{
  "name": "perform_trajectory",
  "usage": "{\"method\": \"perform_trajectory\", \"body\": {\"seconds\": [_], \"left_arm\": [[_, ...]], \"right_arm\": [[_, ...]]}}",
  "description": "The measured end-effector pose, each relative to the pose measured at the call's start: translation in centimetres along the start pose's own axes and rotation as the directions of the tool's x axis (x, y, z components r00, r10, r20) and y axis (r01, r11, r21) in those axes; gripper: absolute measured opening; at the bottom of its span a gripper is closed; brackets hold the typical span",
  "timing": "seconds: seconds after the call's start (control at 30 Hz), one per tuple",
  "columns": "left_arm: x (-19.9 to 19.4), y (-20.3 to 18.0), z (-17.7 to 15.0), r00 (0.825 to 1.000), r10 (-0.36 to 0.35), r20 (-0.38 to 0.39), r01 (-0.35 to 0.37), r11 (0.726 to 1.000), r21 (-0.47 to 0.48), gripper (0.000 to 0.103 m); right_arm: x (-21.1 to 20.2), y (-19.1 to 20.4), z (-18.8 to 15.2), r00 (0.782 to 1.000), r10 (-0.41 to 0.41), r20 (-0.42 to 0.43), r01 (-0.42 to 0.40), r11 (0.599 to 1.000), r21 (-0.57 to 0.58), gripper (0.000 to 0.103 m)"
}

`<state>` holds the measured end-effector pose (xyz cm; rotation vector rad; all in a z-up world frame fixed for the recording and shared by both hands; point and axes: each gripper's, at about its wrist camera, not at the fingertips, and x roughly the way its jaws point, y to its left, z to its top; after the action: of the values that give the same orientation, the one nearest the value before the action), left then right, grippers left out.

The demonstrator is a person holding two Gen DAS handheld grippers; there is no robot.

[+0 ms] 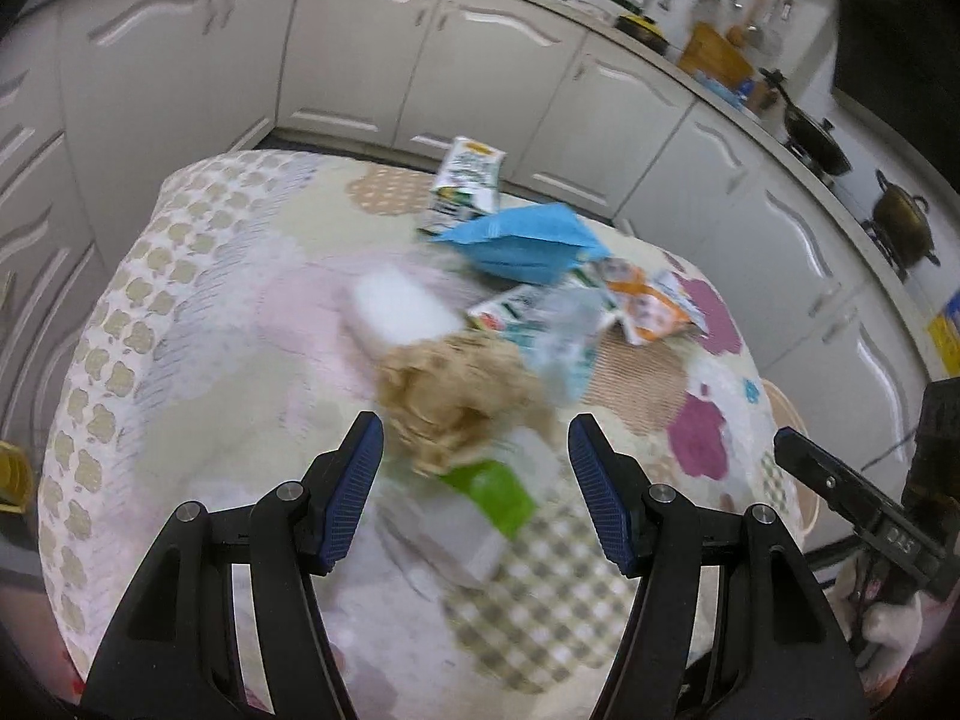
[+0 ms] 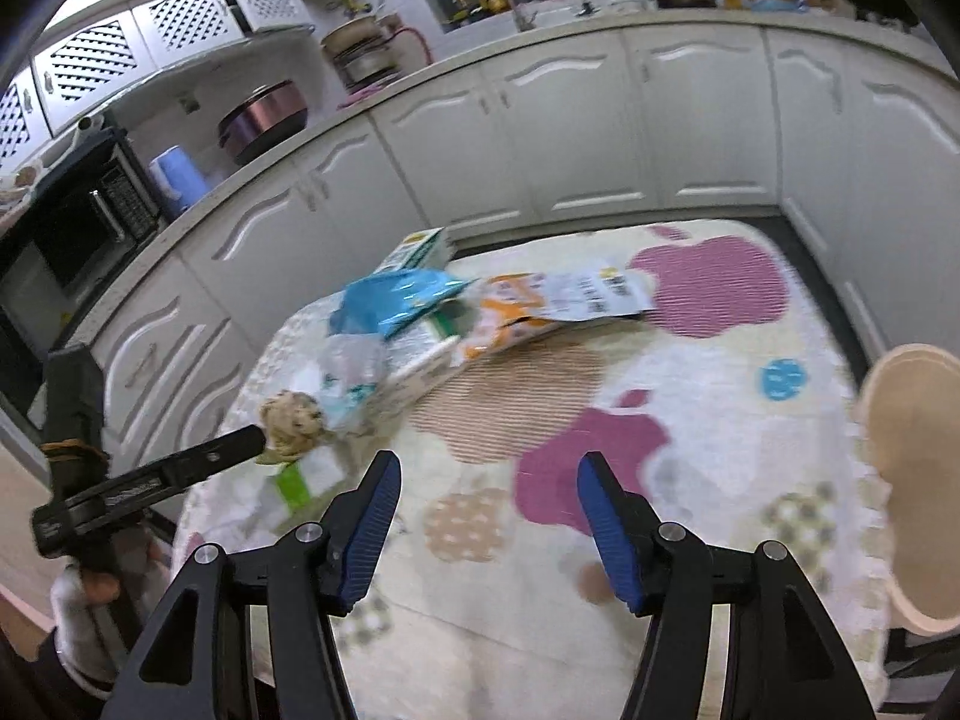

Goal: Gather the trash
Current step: 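Grasp the tan stocking with the left tool while the right approaches tissue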

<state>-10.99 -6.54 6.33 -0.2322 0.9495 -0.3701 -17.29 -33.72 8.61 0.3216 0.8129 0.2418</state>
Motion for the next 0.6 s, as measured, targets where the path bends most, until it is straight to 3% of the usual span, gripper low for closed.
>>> {"method": "perform_trajectory", "body": {"seconds": [0.33, 0.37, 0.43, 0.6], "left_arm": [[3.2, 2.0, 1.4, 0.999, -0.040, -0.029, 0.039, 0.999, -0.037, 0.061], [3.3, 2.0, 1.4, 0.999, -0.046, -0.029, 0.045, 0.999, -0.027, 0.057], [3.4, 1.8, 1.3, 0.998, -0.055, -0.037, 0.055, 0.998, 0.001, 0.033], [2.9, 2.0, 1.0, 0.996, -0.079, -0.043, 0.081, 0.996, 0.024, 0.027]], "right_arm": [[5.0, 3.3, 2.6, 0.994, 0.097, -0.049, -0.098, 0.995, -0.030, 0.059], [5.4, 3.4, 2.8, 0.993, 0.106, -0.050, -0.108, 0.994, -0.029, 0.059], [6.6, 4.0, 3.4, 0.990, 0.127, -0.062, -0.128, 0.991, -0.027, 0.059], [9.3, 5.3, 4.0, 0.979, 0.179, -0.100, -0.182, 0.983, -0.021, 0.059]]}}
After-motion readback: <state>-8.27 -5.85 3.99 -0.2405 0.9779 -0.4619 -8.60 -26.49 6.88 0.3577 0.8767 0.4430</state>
